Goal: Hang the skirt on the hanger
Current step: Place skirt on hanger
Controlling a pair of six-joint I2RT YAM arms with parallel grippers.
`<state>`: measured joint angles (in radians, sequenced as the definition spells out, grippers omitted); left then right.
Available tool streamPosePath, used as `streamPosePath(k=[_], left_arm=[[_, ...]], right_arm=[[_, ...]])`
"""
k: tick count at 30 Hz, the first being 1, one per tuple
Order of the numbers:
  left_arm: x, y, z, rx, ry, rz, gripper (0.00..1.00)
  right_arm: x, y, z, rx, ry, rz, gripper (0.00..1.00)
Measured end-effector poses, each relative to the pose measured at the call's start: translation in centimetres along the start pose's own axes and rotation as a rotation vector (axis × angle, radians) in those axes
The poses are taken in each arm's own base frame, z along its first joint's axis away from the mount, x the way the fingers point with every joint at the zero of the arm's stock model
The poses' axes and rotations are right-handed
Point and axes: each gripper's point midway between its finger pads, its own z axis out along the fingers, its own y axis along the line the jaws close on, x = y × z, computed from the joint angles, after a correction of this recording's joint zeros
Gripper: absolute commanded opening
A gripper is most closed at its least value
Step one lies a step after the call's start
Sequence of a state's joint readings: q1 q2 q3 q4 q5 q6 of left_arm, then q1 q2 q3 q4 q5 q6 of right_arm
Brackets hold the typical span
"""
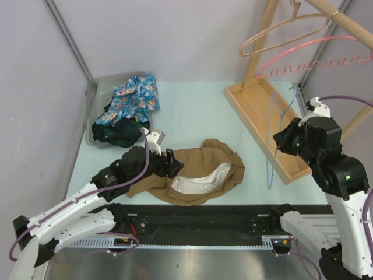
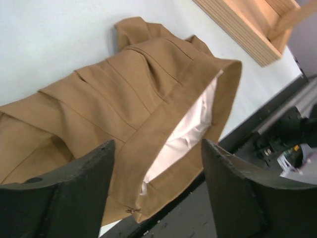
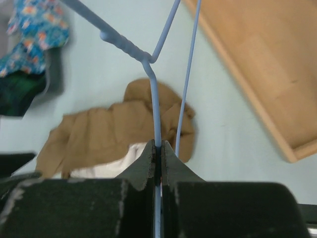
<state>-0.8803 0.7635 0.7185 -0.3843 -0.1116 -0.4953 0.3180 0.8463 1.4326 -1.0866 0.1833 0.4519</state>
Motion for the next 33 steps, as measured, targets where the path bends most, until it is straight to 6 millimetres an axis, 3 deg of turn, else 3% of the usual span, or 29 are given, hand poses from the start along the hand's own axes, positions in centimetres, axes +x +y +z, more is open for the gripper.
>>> streamPosePath(k=[3, 10, 16, 20, 27, 33], left_arm=[[0.7, -1.1, -0.3, 0.068, 0.031, -0.001, 0.65], [2.6, -3.3, -1.9, 0.191, 0.103, -0.008, 0.62], [5.1, -5.5, -3.4, 0.256, 0.187, -0.049, 0.54], [7.5, -6.4, -3.9, 0.272, 0.247, -0.102, 0.46], [11.9, -3.8, -2.5, -0.05, 0.336, -0.139, 0.42], [12.7, -2.9, -0.7, -0.302, 0.328, -0.095, 0.41]], right_arm=[[1.9, 1.9, -0.5, -0.126, 0.071, -0.048, 0.0], [6.9, 6.0, -2.4, -0.461, 0.244, -0.185, 0.0], [9.1, 8.2, -5.2, -0.681, 0.314, -0.276, 0.0], [10.3, 8.3, -6.5, -0.751, 0.341, -0.302, 0.0], [12.0, 7.5, -7.6, -0.77, 0.383, -0.318, 0.0], [12.3, 7.0, -8.2, -0.765, 0.381, -0.319, 0.0]])
